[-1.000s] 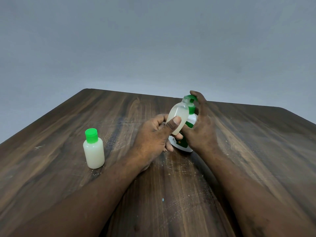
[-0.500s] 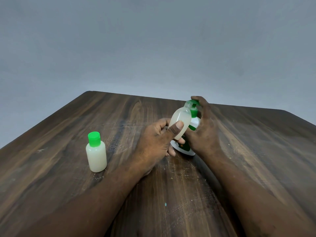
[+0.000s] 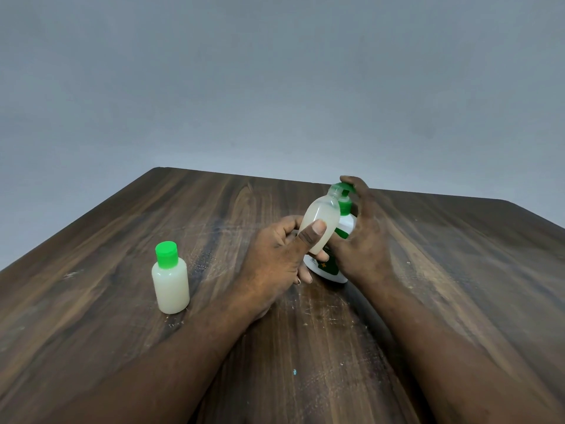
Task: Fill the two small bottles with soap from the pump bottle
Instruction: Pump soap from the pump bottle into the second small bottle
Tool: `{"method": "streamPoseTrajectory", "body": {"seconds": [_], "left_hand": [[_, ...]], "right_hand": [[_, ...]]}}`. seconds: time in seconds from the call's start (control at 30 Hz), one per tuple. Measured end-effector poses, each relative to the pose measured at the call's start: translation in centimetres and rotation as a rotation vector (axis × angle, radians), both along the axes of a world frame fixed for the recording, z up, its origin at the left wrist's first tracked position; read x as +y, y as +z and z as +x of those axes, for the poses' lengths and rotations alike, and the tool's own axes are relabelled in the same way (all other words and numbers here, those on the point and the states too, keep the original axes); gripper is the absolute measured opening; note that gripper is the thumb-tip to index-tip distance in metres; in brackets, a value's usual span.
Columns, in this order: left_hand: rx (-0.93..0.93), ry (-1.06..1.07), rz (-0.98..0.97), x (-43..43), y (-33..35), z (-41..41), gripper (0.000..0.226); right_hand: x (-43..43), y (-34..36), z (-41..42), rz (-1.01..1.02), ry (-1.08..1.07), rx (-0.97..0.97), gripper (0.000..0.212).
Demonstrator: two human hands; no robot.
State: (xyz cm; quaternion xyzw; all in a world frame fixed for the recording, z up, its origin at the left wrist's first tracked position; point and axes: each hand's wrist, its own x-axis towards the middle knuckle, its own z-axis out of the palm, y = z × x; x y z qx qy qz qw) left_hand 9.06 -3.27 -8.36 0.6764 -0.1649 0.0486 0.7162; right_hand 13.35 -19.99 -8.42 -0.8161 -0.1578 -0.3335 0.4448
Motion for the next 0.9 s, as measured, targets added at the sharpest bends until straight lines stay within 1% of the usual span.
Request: {"method": "streamPoseTrajectory", "body": {"seconds": [0.2, 0.43, 0.63, 0.77, 0.9], "left_hand": [[0.003, 0.001, 0.015, -0.03, 0.09, 0.03, 0.047], [0.0, 0.002, 0.012, -0.04, 0.0, 0.19, 0.04], [0.0, 0.003, 0.008, -0.06, 0.01, 0.1, 0.041], [0.007, 0.002, -0.002, -0.14, 0.14, 0.1, 0.044], [0.001, 0.01, -0.001, -0.12, 0.17, 0.14, 0.041]], "right_hand": [[-0.07, -0.02, -0.01, -0.017, -0.007, -0.001, 0.087], [-0.1, 0.06, 0.06, -0.015, 0.004, 0.008, 0.087], [-0.14, -0.01, 0.37, -0.007, 0.01, 0.01, 0.084], [-0.17, -0.07, 0.15, -0.017, 0.009, 0.013, 0.088], [-0.12, 0.06, 0.08, -0.014, 0.011, 0.014, 0.088]]}}
